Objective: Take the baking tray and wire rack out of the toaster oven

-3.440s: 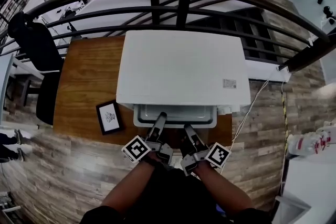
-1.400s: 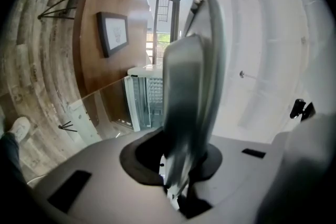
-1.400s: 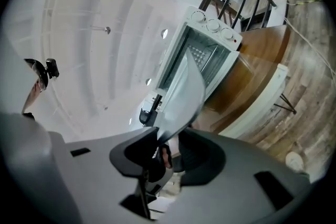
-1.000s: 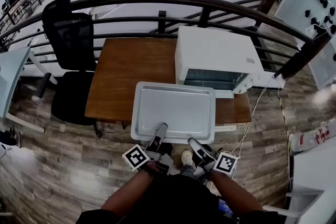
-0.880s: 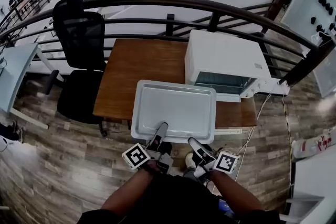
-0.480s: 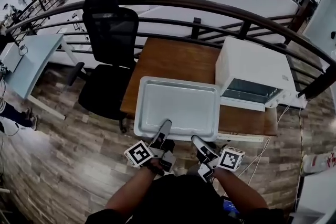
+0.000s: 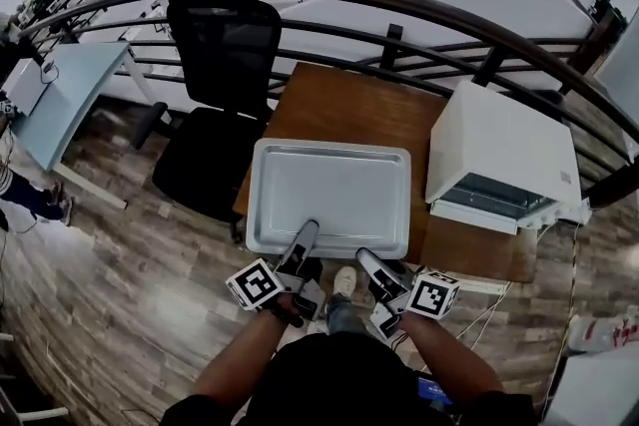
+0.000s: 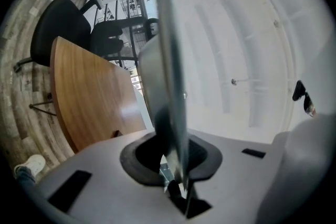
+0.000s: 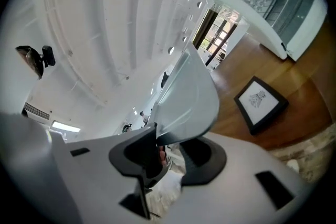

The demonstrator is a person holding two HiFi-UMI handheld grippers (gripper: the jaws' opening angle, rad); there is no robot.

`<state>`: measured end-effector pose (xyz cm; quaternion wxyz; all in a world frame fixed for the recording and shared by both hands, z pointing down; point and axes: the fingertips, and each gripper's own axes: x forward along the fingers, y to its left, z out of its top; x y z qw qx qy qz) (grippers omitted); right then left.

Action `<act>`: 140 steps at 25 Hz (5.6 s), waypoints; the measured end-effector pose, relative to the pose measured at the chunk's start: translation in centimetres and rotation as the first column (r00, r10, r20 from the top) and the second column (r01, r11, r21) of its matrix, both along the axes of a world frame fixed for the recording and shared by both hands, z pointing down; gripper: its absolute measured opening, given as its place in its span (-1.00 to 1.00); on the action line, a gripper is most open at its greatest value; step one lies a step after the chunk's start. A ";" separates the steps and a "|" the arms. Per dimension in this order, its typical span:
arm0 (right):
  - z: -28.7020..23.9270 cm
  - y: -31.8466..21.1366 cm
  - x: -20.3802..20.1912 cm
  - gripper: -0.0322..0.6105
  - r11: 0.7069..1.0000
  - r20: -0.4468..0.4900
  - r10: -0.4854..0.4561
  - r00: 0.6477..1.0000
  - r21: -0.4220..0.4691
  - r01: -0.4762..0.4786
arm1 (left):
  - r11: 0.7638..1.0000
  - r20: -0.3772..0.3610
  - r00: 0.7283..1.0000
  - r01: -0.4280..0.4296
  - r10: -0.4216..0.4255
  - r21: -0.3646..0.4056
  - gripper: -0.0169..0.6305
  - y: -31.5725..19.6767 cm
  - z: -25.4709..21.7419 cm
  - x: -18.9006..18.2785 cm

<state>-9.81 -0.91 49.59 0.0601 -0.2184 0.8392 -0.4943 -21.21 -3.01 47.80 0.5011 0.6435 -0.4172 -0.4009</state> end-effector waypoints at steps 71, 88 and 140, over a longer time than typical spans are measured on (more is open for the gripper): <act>13.9 -43.0 -5.0 -0.45 0.874 -0.206 0.311 0.928 -0.321 -0.364 | 0.858 0.125 0.925 -0.276 0.360 -0.433 -0.70 -45.3 17.7 -4.8; 15.7 -42.4 -5.9 -0.36 0.823 -0.210 0.261 0.942 -0.462 -0.331 | 0.624 0.216 0.637 -0.531 0.740 -0.574 -0.03 -40.8 16.9 -2.6; -9.8 -13.3 8.1 -0.91 0.808 -0.299 0.377 0.877 0.568 -0.153 | 0.960 0.893 0.434 -0.179 -0.119 0.215 -0.91 -12.2 -8.2 1.9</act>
